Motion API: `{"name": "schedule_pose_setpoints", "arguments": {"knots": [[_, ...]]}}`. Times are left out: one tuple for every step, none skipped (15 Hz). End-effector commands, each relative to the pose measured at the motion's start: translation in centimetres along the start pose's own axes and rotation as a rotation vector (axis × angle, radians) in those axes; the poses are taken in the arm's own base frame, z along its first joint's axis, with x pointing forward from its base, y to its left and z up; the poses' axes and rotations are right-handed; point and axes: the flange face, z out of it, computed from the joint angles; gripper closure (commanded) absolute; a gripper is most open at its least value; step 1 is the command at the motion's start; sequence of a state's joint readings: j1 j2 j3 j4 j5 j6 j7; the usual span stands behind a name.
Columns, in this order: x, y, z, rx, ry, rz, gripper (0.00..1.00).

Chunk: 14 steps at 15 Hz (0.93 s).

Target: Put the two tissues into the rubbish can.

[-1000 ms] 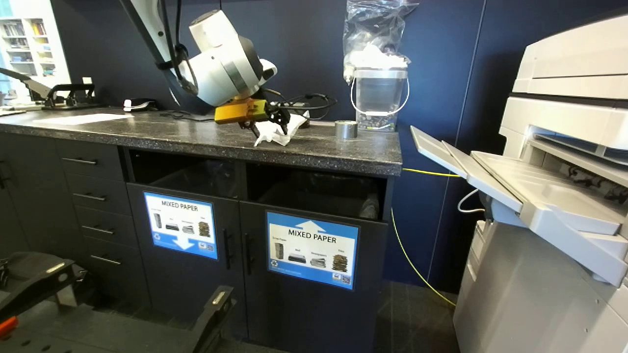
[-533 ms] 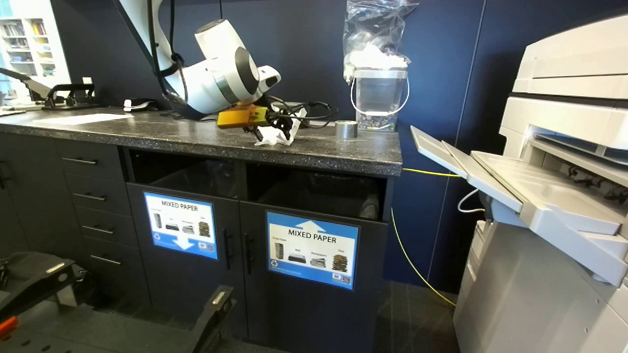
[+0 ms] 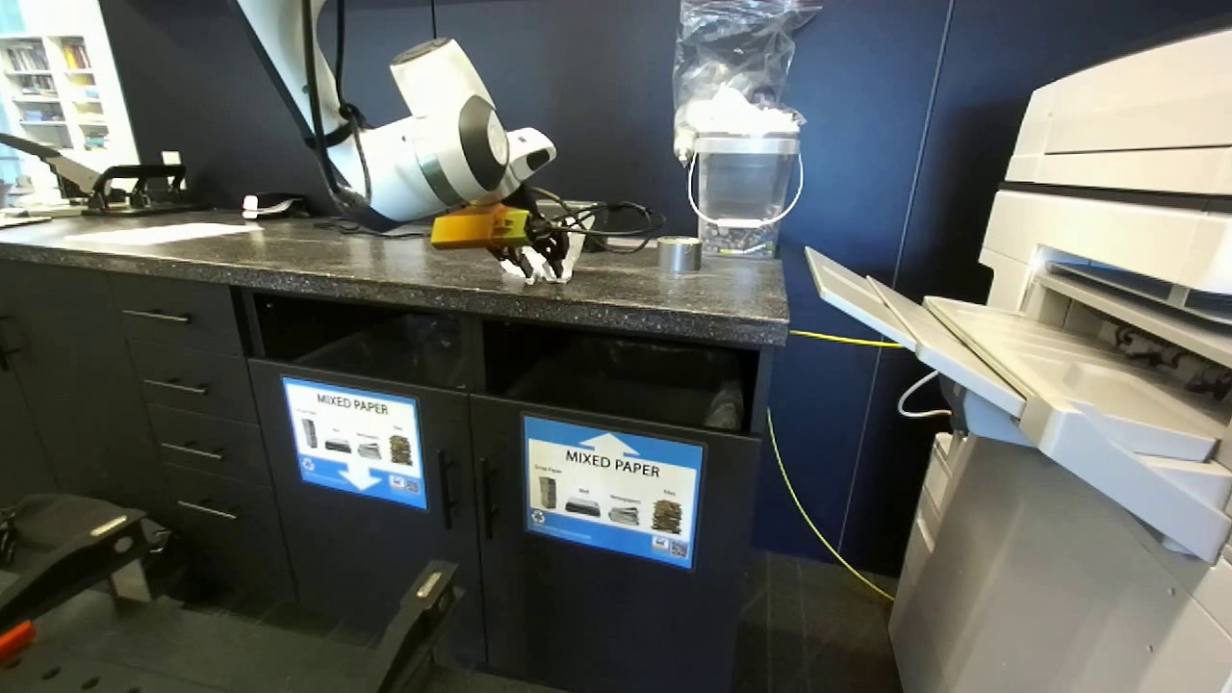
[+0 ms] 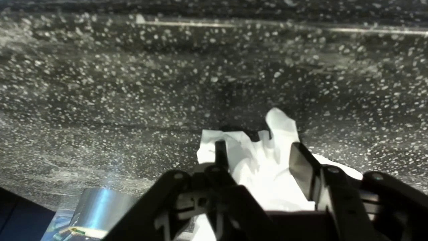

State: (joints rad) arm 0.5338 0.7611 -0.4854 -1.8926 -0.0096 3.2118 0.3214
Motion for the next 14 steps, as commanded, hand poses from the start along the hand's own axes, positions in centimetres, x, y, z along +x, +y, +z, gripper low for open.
{"name": "schedule_pose_setpoints", "arguments": {"knots": [[0.1,0.2,1.0,0.009,0.009,-0.006,0.79],[0.0,0.3,1.1,0.008,0.004,-0.007,0.86],[0.0,0.4,1.2,0.008,-0.002,-0.011,0.9],[-0.1,0.5,1.2,0.007,-0.012,-0.016,0.92],[-0.1,0.6,1.3,0.004,-0.023,-0.023,0.95],[-0.2,0.8,1.3,0.002,-0.036,-0.033,0.95],[-0.3,1.0,1.2,-0.001,-0.055,-0.045,0.93],[-0.4,1.2,1.1,-0.009,-0.066,-0.058,0.93],[-0.5,1.3,0.9,-0.013,-0.077,-0.069,0.93],[-0.5,1.5,0.7,-0.018,-0.094,-0.083,0.93],[-0.5,1.7,0.5,-0.026,-0.106,-0.093,0.92],[-0.6,1.8,0.2,-0.027,-0.127,-0.107,0.92],[-0.6,2.0,-0.2,-0.03,-0.151,-0.122,0.92],[-0.6,2.1,-0.6,-0.031,-0.173,-0.137,0.92]]}}
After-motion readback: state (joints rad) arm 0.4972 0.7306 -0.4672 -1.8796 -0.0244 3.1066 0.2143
